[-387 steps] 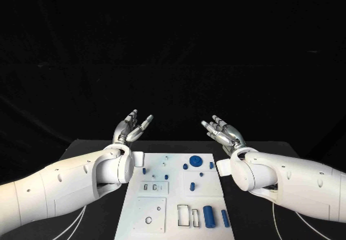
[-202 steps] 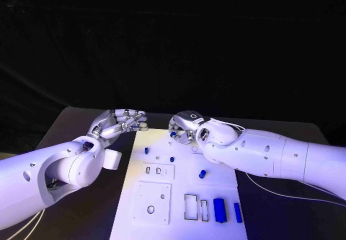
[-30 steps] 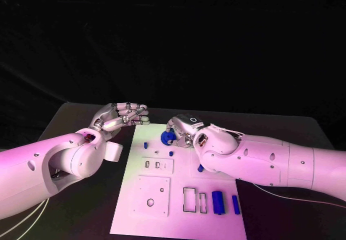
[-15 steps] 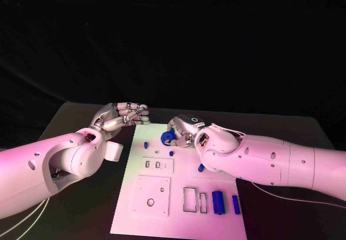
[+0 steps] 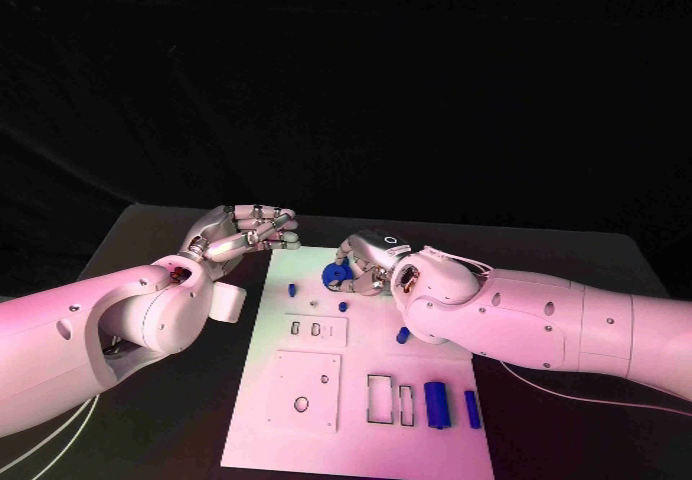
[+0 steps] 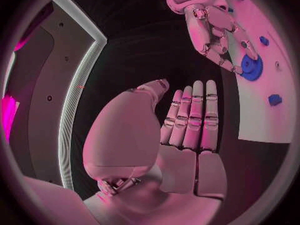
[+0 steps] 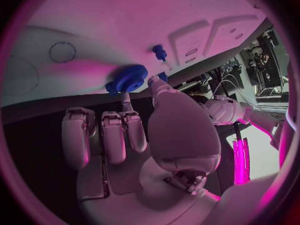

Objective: Assemble the parts on the task board

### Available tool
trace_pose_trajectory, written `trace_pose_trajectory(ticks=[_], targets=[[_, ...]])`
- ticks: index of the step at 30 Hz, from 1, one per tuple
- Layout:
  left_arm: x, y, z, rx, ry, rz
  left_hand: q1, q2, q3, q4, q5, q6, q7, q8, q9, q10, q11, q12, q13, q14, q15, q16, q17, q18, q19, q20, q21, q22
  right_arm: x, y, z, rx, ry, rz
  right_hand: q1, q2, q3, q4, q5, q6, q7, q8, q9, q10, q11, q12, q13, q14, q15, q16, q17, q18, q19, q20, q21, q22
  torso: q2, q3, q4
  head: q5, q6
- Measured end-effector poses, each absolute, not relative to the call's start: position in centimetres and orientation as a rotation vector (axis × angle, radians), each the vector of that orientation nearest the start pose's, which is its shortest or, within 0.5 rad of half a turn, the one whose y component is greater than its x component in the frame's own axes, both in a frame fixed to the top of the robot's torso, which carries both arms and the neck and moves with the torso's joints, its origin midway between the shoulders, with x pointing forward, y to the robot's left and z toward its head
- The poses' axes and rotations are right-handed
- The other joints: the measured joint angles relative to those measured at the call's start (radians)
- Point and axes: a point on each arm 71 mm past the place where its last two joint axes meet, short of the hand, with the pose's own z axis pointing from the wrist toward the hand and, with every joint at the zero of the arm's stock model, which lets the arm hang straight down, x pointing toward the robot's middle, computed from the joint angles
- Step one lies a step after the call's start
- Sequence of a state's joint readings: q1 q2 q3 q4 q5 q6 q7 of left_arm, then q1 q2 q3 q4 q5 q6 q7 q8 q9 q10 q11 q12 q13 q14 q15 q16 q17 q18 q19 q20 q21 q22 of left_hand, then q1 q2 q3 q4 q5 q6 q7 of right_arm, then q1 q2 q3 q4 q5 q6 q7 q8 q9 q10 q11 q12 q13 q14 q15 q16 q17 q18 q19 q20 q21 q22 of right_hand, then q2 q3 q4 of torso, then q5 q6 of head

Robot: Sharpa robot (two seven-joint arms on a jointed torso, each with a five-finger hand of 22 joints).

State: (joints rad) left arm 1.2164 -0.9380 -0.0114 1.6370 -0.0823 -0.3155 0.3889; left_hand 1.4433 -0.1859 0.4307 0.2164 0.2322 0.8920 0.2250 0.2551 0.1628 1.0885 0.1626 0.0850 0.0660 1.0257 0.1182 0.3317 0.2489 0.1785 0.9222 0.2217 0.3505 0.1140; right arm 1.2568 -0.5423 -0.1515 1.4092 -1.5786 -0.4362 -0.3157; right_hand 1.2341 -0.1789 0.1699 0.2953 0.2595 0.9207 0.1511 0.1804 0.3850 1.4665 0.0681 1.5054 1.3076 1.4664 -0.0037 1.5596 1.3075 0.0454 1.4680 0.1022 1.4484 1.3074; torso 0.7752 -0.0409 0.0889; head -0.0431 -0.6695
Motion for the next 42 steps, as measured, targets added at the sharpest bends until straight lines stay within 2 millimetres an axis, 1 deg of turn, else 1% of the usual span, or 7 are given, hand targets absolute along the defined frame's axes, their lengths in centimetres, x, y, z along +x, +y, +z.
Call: trace_pose_trajectory(ticks=[11, 14, 21, 29, 35, 37, 42], targets=[[47.3, 22.2, -15.0, -1.004, 1.404, -1.568, 0.000, 0.000, 0.000, 0.000, 0.000, 0.000, 0.000, 0.000, 0.000, 0.000, 0.000, 0.000, 0.000, 0.000, 0.000, 0.000, 0.000, 0.000, 0.000, 0.000, 0.000, 0.000, 49.3, -9.2, -19.1, -0.241, 1.580, 0.585, 0.000, 0.000, 0.000, 0.000, 0.000, 0.000, 0.000, -0.004, 0.000, 0.000, 0.000, 0.000, 0.000, 0.000, 0.000, 0.000, 0.000, 0.000, 0.000, 0.000, 0.000, 0.000, 0.000, -0.0006, 0.0003, 0.000, -0.001], [47.3, 22.2, -15.0, -1.004, 1.404, -1.567, 0.000, 0.000, 0.000, 0.000, 0.000, 0.000, 0.000, 0.000, 0.000, 0.000, 0.000, 0.000, 0.000, 0.000, 0.000, 0.000, 0.000, 0.000, 0.000, 0.000, 0.000, 0.000, 49.3, -9.5, -19.0, -0.239, 1.581, 0.583, -0.005, 0.005, 0.000, 0.000, 0.000, 0.000, 0.000, -0.004, 0.001, 0.000, 0.000, 0.000, 0.000, 0.000, 0.000, 0.000, 0.000, 0.000, 0.000, 0.000, 0.000, 0.000, 0.000, -0.0006, 0.0003, 0.001, -0.001], [47.3, 22.3, -15.0, -1.005, 1.403, -1.565, 0.000, 0.000, 0.000, 0.000, 0.000, 0.000, 0.000, 0.000, 0.000, 0.000, 0.000, 0.000, 0.000, 0.000, 0.000, 0.000, 0.000, 0.000, 0.000, 0.000, 0.000, 0.000, 48.9, -10.7, -19.5, -0.233, 1.599, 0.568, -0.005, 0.005, -0.003, -0.003, 0.000, 0.003, -0.003, -0.003, 0.003, 0.000, 0.000, 0.004, 0.000, 0.000, 0.000, 0.000, 0.000, 0.000, 0.000, 0.000, 0.000, 0.000, 0.000, -0.0002, -0.0003, 0.003, -0.002], [47.4, 22.4, -15.0, -1.005, 1.403, -1.564, 0.000, 0.000, 0.000, 0.000, 0.000, 0.000, 0.000, 0.000, 0.000, 0.000, 0.000, 0.000, 0.000, 0.000, 0.000, 0.000, 0.000, 0.000, 0.000, 0.000, 0.000, 0.000, 48.2, -11.6, -19.2, -0.224, 1.597, 0.577, -0.005, 0.005, -0.003, -0.003, 0.000, 0.003, -0.003, -0.003, 0.003, 0.000, 0.000, 0.004, 0.000, 0.000, 0.000, 0.000, 0.001, 0.000, 0.000, 0.000, 0.000, 0.001, 0.000, 0.0003, -0.0010, 0.000, 0.000], [47.4, 22.4, -15.0, -1.006, 1.402, -1.562, 0.000, 0.000, 0.000, 0.000, 0.000, 0.000, 0.000, 0.000, 0.000, 0.000, 0.000, 0.000, 0.000, 0.000, 0.000, 0.000, 0.000, 0.000, 0.000, 0.000, 0.000, 0.000, 47.6, -13.9, -18.4, -0.188, 1.569, 0.575, -0.005, 0.005, -0.003, -0.003, 0.000, 0.015, -0.008, -0.003, 0.004, 0.000, 0.000, 0.004, 0.000, 0.000, 0.000, 0.000, 0.001, 0.000, 0.000, 0.000, 0.004, 0.001, -0.001, 0.0005, -0.0016, -0.003, 0.002], [47.4, 22.5, -15.0, -1.006, 1.402, -1.561, 0.000, 0.000, 0.000, 0.000, 0.000, 0.000, 0.000, 0.000, 0.000, 0.000, 0.000, 0.000, 0.000, 0.000, 0.000, 0.000, 0.000, 0.000, 0.000, 0.000, 0.000, 0.000, 47.4, -15.3, -17.8, -0.165, 1.554, 0.573, 0.002, -0.002, -0.003, -0.003, 0.000, 0.018, -0.010, -0.003, 0.005, 0.000, 0.000, 0.004, 0.000, 0.000, 0.000, 0.000, 0.001, 0.000, 0.000, 0.000, 0.004, 0.001, -0.002, 0.0005, -0.0016, -0.006, 0.003], [47.5, 22.6, -15.1, -1.008, 1.402, -1.558, 0.000, 0.000, 0.000, 0.000, 0.000, 0.000, 0.000, 0.000, 0.000, 0.000, 0.000, 0.000, 0.000, 0.000, 0.000, 0.000, 0.000, 0.000, 0.000, 0.000, 0.000, 0.000, 47.2, -18.9, -16.6, -0.092, 1.531, 0.586, 0.079, -0.009, 0.017, -0.014, 0.000, 0.020, -0.008, -0.003, 0.005, 0.000, 0.000, 0.004, 0.000, 0.000, 0.000, 0.000, 0.001, 0.000, 0.000, 0.000, -0.012, 0.001, -0.003, 0.0012, -0.0033, -0.013, 0.006]])
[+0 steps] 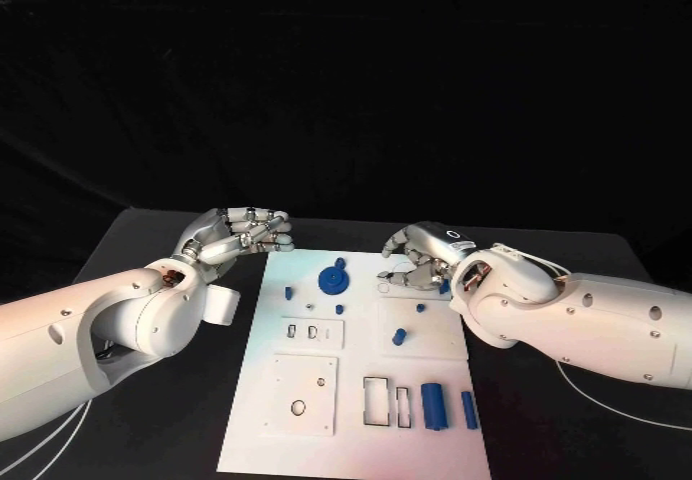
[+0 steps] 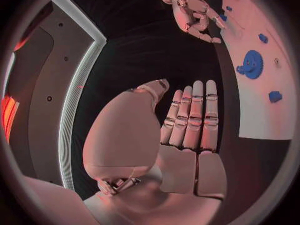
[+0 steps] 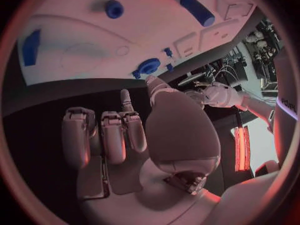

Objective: Assemble the parts on the task board

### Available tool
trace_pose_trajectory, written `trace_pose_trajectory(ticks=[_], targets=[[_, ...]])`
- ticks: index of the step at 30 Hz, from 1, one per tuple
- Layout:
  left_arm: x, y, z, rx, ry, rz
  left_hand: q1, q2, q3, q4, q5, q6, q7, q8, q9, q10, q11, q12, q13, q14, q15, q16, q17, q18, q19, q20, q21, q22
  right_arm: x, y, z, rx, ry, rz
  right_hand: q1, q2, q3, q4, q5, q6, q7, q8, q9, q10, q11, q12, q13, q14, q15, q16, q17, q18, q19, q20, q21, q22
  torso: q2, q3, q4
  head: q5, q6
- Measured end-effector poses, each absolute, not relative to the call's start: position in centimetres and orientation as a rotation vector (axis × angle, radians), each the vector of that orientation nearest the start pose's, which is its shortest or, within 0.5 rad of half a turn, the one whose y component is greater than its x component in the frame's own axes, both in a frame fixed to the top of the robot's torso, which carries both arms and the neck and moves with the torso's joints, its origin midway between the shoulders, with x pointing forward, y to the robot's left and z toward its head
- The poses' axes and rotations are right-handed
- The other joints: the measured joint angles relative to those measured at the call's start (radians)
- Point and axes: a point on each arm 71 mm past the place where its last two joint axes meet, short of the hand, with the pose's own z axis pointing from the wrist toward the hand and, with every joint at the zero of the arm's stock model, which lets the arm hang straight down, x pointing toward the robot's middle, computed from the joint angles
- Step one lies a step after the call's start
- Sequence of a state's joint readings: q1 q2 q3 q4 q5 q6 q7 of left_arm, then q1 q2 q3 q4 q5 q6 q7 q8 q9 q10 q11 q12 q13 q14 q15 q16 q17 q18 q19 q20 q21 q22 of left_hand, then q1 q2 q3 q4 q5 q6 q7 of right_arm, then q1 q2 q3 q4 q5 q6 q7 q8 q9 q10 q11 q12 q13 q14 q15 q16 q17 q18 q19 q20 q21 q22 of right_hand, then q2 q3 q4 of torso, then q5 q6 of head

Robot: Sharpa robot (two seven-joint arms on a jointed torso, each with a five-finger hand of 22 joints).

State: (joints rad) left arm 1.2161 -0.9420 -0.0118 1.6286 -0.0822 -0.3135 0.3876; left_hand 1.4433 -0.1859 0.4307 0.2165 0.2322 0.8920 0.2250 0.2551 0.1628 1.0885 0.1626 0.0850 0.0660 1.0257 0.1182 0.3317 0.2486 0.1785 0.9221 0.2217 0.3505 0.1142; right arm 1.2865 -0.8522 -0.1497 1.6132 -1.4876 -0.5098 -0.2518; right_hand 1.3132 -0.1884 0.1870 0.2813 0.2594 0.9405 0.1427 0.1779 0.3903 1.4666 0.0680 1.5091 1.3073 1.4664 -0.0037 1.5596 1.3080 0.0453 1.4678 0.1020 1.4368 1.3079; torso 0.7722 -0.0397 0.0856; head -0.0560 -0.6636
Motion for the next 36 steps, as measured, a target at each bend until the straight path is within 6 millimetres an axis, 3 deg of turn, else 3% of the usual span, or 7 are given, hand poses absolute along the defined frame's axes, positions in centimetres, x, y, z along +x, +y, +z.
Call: trace_pose_trajectory(ticks=[6, 14, 26, 36], targets=[[47.6, 22.7, -15.2, -1.009, 1.402, -1.554, 0.000, 0.000, 0.000, 0.000, 0.000, 0.000, 0.000, 0.000, -0.001, 0.000, 0.000, -0.007, 0.000, 0.000, 0.000, 0.000, 0.003, 0.000, -0.004, 0.003, 0.000, -0.001, 47.4, -23.7, -16.4, 0.029, 1.536, 0.634, 0.091, -0.025, 0.024, -0.024, 0.000, 0.002, 0.002, -0.013, 0.000, 0.000, 0.000, -0.032, 0.000, 0.000, 0.000, -0.005, 0.000, 0.000, -0.039, 0.002, -0.047, 0.000, -0.003, 0.0033, -0.0054, -0.007, 0.002], [47.7, 22.5, -15.3, -1.009, 1.407, -1.557, 0.000, 0.000, 0.000, 0.000, 0.000, 0.000, 0.000, 0.000, -0.001, 0.000, 0.000, -0.007, 0.000, 0.000, 0.000, 0.000, 0.003, 0.000, -0.004, 0.003, 0.000, -0.001, 47.2, -28.2, -17.7, 0.137, 1.551, 0.675, 0.115, -0.048, 0.028, -0.028, 0.019, 0.002, 0.001, -0.020, 0.000, 0.000, 0.000, -0.044, 0.001, 0.000, 0.000, -0.006, 0.000, 0.000, -0.045, 0.005, -0.054, 0.000, -0.007, 0.0073, -0.0099, -0.024, 0.004], [47.8, 22.6, -15.6, -1.011, 1.410, -1.555, 0.000, 0.000, 0.000, 0.000, -0.004, 0.000, 0.000, 0.000, -0.001, 0.000, 0.000, -0.007, 0.000, -0.004, 0.004, 0.000, 0.004, 0.000, -0.004, 0.003, 0.000, -0.001, 46.7, -30.1, -20.0, 0.179, 1.596, 0.701, 0.123, -0.055, 0.028, -0.028, 0.019, -0.005, 0.008, -0.023, 0.000, 0.000, 0.000, -0.044, 0.001, 0.000, 0.000, -0.006, 0.000, 0.000, -0.045, 0.005, -0.060, 0.000, -0.007, 0.0128, -0.0123, -0.027, 0.004], [47.9, 22.7, -15.6, -1.012, 1.411, -1.553, 0.000, 0.000, 0.000, 0.000, -0.004, 0.000, 0.000, 0.000, -0.001, 0.000, 0.000, -0.007, 0.000, -0.004, 0.004, 0.000, 0.004, 0.000, -0.004, 0.003, 0.000, -0.001, 46.5, -29.9, -21.0, 0.184, 1.627, 0.719, 0.123, -0.055, 0.027, -0.028, 0.029, -0.005, 0.008, -0.023, 0.000, 0.000, 0.000, -0.039, 0.001, 0.000, 0.000, -0.006, 0.000, 0.000, -0.045, 0.005, -0.049, 0.000, -0.006, 0.0112, -0.0112, -0.026, 0.002]])
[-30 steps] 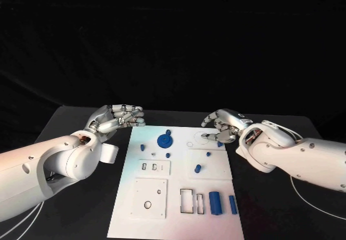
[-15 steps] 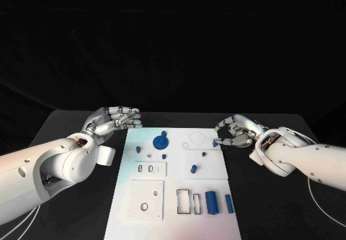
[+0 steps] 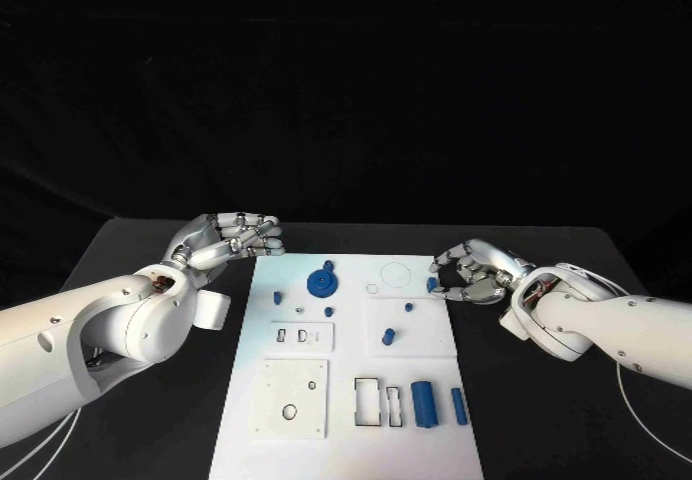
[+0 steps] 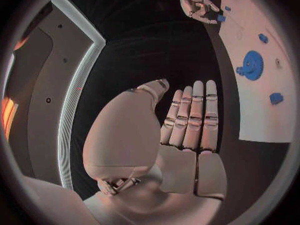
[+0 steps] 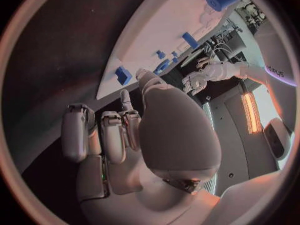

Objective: Assemble the parts on the task board

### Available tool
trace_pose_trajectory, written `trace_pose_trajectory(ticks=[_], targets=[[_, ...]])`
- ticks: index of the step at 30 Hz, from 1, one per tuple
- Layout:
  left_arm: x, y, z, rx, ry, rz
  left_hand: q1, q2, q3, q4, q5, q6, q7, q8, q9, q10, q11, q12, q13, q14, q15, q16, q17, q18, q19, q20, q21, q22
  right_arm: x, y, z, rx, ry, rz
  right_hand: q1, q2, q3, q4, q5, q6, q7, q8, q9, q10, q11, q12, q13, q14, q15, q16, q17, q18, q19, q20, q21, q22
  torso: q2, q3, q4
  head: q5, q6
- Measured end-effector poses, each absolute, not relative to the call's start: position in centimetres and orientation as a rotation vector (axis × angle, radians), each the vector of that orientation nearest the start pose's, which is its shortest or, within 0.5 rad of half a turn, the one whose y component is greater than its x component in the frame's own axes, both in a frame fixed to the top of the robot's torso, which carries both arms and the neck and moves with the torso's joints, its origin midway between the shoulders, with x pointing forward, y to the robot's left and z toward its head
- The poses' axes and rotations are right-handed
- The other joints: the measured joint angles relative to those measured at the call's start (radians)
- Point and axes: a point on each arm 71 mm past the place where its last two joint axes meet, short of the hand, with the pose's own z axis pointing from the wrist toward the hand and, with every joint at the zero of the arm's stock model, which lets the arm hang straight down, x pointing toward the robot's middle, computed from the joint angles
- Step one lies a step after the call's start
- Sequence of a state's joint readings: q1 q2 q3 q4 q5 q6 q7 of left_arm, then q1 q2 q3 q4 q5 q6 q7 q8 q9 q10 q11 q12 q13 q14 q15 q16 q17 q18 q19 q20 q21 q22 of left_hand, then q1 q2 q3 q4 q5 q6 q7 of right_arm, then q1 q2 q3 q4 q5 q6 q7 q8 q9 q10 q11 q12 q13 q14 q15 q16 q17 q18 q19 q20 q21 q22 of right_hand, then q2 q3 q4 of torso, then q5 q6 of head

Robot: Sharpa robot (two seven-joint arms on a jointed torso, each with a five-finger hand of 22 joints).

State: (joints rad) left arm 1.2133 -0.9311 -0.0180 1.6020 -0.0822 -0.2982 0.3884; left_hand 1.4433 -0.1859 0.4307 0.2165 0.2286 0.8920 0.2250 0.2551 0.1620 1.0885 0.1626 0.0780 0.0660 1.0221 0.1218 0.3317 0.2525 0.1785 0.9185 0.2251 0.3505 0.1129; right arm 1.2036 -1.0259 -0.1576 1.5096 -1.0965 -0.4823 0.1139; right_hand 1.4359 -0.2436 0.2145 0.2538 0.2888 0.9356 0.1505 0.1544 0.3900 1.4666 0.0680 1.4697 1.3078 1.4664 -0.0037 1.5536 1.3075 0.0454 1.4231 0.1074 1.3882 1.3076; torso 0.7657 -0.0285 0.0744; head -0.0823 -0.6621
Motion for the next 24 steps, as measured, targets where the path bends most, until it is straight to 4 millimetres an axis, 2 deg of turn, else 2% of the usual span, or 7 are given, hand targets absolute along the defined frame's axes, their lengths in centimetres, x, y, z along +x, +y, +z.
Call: trace_pose_trajectory(ticks=[7, 12, 24], targets=[[47.8, 22.8, -15.6, -1.012, 1.411, -1.553, 0.000, 0.000, 0.000, 0.000, 0.000, 0.000, 0.000, 0.000, 0.000, 0.000, 0.000, 0.000, 0.000, 0.000, 0.000, 0.000, 0.000, 0.000, 0.000, 0.000, 0.000, 0.000, 46.7, -29.7, -21.6, 0.187, 1.641, 0.715, 0.000, 0.000, 0.000, 0.000, 0.000, 0.000, 0.000, 0.000, 0.000, 0.000, 0.000, 0.005, 0.000, 0.000, 0.000, 0.000, 0.000, 0.000, 0.008, 0.000, 0.005, 0.000, 0.000, -0.0012, 0.0001, 0.001, -0.004], [47.8, 22.9, -15.6, -1.012, 1.411, -1.552, 0.000, 0.000, 0.000, 0.000, 0.000, 0.000, 0.000, 0.000, 0.000, 0.000, 0.000, 0.000, 0.000, 0.000, 0.000, 0.000, 0.000, 0.000, 0.000, 0.000, 0.000, 0.000, 46.8, -29.4, -22.0, 0.188, 1.651, 0.714, 0.012, 0.012, 0.004, 0.004, 0.004, 0.004, 0.004, 0.000, 0.001, 0.000, 0.000, 0.011, 0.000, 0.000, 0.000, 0.000, 0.000, 0.000, 0.008, -0.001, 0.012, 0.000, 0.000, -0.0011, -0.0003, 0.003, -0.005], [47.8, 22.9, -15.6, -1.013, 1.411, -1.551, 0.000, 0.000, 0.000, 0.000, 0.000, 0.000, 0.000, 0.000, 0.000, 0.000, 0.000, 0.000, 0.000, 0.000, 0.000, 0.000, 0.000, 0.000, 0.000, 0.000, 0.000, 0.000, 47.0, -29.4, -22.3, 0.196, 1.662, 0.697, 0.030, 0.030, 0.036, 0.011, 0.004, 0.029, -0.004, 0.000, 0.003, 0.000, 0.000, 0.019, 0.000, 0.000, 0.000, 0.003, 0.000, 0.000, 0.018, -0.004, 0.016, 0.000, -0.001, -0.0010, -0.0010, 0.006, -0.011]])
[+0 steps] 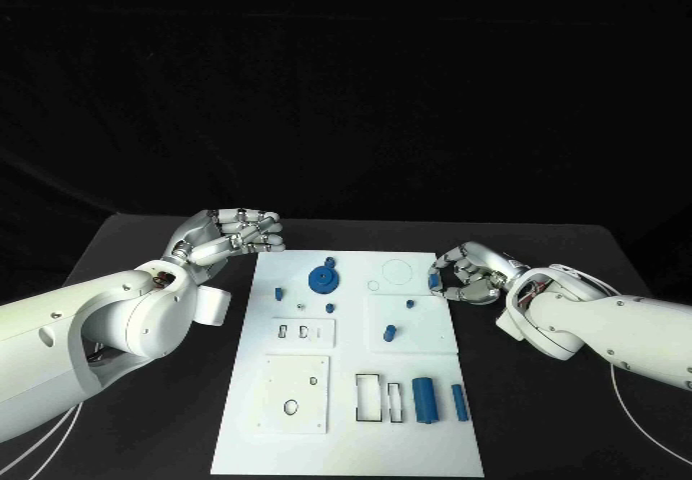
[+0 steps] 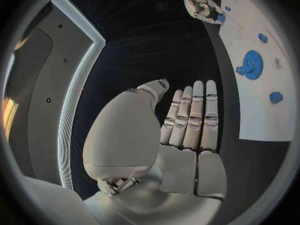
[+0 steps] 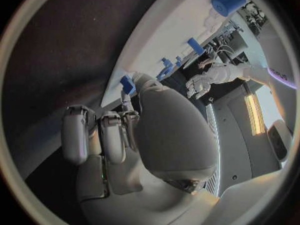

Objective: Assemble the parts on the task board

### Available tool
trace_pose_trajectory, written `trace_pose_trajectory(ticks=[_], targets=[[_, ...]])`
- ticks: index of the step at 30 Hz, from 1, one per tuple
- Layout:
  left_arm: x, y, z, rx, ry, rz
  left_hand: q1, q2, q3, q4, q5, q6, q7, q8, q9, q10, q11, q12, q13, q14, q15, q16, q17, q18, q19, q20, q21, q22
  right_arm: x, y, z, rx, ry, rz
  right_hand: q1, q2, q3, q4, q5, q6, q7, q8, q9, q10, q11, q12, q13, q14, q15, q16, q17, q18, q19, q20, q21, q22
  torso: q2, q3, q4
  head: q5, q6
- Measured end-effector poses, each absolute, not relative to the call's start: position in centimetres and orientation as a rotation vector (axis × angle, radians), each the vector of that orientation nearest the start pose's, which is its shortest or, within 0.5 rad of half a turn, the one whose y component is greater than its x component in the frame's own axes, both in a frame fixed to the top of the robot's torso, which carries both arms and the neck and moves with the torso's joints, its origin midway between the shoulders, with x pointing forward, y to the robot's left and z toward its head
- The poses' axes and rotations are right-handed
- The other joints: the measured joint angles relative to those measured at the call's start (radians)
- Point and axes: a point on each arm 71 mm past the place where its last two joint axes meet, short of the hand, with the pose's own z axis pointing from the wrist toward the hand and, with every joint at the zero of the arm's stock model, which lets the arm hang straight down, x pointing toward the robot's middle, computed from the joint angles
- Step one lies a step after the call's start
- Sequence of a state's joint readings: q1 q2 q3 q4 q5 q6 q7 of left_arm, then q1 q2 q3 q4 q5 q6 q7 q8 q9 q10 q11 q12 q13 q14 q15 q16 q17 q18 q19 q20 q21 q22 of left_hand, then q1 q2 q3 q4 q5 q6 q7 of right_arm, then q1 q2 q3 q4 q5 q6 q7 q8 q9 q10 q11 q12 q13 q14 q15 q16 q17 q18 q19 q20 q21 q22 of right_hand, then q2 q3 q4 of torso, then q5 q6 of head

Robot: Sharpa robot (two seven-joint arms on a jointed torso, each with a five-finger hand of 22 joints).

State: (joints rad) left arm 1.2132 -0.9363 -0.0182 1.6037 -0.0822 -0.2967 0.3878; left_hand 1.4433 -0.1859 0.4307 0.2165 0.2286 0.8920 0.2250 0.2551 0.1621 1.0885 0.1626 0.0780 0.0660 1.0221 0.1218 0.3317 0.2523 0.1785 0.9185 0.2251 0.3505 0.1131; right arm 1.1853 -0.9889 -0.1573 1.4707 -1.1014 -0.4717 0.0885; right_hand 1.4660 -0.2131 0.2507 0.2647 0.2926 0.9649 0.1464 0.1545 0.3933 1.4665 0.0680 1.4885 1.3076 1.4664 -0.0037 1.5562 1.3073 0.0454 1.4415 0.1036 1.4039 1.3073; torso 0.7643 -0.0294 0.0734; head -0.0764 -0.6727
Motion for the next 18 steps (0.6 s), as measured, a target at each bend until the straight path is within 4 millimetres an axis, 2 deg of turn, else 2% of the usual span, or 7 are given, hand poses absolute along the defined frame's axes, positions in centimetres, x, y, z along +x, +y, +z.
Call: trace_pose_trajectory(ticks=[13, 18], targets=[[47.82, 22.96, -15.62, -1.013, 1.411, -1.551, 0.000, 0.000, 0.000, 0.000, 0.000, 0.000, 0.000, 0.000, 0.000, 0.000, 0.000, 0.000, 0.000, 0.000, 0.000, 0.000, 0.000, 0.000, 0.000, 0.000, 0.000, 0.000, 47.12, -29.65, -22.42, 0.203, 1.663, 0.679, 0.008, 0.019, 0.037, 0.002, 0.000, 0.023, -0.005, 0.001, 0.002, -0.001, -0.001, 0.008, 0.000, 0.000, 0.000, 0.001, 0.000, 0.000, 0.005, -0.005, 0.008, 0.001, -0.001, 0.0004, -0.0003, 0.000, -0.001], [47.82, 22.97, -15.62, -1.013, 1.412, -1.550, 0.000, 0.000, 0.000, 0.000, 0.000, 0.000, 0.000, 0.000, 0.000, 0.000, 0.000, 0.000, 0.000, 0.000, 0.000, 0.000, 0.000, 0.000, 0.000, 0.000, 0.000, 0.000, 47.13, -29.61, -22.40, 0.204, 1.660, 0.678, 0.007, 0.031, 0.057, -0.002, 0.000, 0.040, -0.015, 0.012, 0.006, 0.000, -0.007, 0.013, 0.000, -0.002, -0.002, 0.001, 0.001, 0.000, 0.009, -0.009, 0.012, 0.001, -0.001, 0.0003, -0.0005, -0.001, -0.002]])
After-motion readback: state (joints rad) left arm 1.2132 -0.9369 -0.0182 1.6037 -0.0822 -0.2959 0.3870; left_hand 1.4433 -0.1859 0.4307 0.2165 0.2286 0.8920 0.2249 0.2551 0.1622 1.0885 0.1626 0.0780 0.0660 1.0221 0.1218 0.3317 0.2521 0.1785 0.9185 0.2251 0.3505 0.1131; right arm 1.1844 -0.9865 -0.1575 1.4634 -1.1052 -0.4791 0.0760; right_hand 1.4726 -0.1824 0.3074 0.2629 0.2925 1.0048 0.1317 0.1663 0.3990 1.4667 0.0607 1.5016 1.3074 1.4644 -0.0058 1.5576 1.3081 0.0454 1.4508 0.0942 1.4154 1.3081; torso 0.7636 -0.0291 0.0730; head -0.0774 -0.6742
